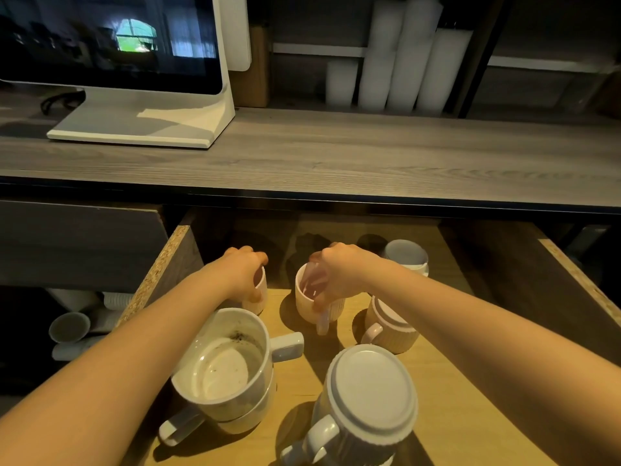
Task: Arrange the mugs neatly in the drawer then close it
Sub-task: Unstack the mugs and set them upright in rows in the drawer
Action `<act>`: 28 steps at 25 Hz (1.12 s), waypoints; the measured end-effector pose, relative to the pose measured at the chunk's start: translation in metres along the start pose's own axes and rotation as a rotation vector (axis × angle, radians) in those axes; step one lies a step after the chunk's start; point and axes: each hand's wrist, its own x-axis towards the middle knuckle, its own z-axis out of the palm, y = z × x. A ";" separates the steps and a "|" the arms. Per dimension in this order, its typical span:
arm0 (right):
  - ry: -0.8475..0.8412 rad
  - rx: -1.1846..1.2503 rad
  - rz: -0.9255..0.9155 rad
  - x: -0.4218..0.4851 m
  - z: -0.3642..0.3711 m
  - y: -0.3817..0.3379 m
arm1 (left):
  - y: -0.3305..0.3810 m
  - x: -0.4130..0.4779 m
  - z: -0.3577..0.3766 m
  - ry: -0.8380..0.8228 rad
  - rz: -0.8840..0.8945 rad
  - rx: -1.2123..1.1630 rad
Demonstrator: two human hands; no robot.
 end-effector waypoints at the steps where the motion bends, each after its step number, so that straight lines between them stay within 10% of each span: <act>1: -0.003 0.006 -0.007 -0.001 -0.001 -0.001 | 0.000 0.001 0.001 0.011 0.005 -0.004; 28: 0.160 0.215 0.288 -0.115 -0.003 0.117 | 0.129 -0.027 -0.039 -0.042 0.381 -0.060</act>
